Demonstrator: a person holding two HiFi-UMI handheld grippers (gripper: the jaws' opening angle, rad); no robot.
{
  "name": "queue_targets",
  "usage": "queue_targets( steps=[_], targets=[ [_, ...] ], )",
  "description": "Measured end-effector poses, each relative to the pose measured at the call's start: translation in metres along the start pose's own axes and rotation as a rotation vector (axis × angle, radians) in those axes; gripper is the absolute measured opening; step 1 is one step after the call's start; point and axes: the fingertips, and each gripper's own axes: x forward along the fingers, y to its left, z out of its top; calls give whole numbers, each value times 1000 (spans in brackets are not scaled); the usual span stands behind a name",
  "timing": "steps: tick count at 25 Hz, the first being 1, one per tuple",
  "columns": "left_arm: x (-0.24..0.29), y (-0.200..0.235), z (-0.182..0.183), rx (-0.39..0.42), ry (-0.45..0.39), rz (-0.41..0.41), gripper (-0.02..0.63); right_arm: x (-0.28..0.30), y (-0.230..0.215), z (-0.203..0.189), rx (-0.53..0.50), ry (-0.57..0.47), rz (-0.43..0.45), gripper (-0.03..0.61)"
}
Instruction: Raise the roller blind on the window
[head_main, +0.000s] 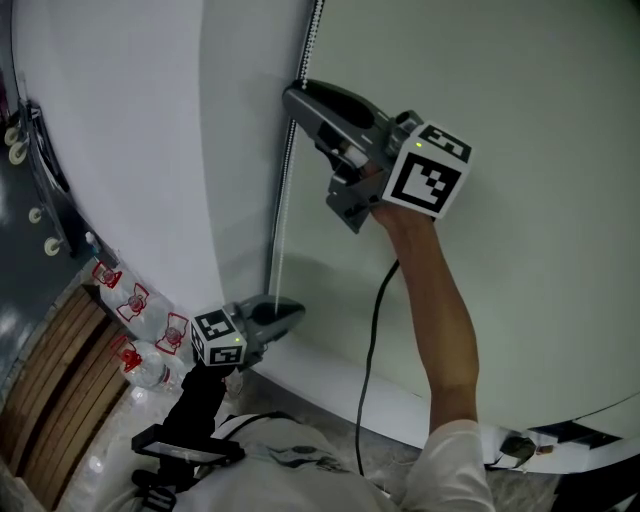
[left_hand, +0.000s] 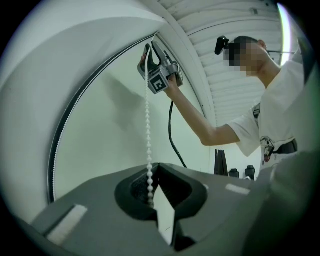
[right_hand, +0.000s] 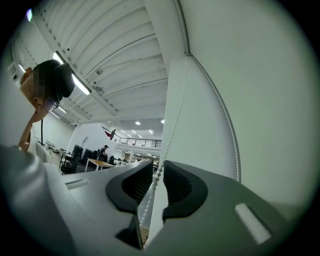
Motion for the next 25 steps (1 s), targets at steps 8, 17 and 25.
queue_targets(
  steps=[8, 17, 25],
  targets=[
    [-3, 2, -5, -10, 4, 8, -2, -1, 7, 3, 72, -14, 40, 18],
    [-5, 1, 1, 4, -8, 9, -2, -13, 23, -5, 56, -18, 41, 15],
    [-4, 0, 4, 19, -9, 5, -2, -21, 38, -52, 71, 56, 44, 15]
  ],
)
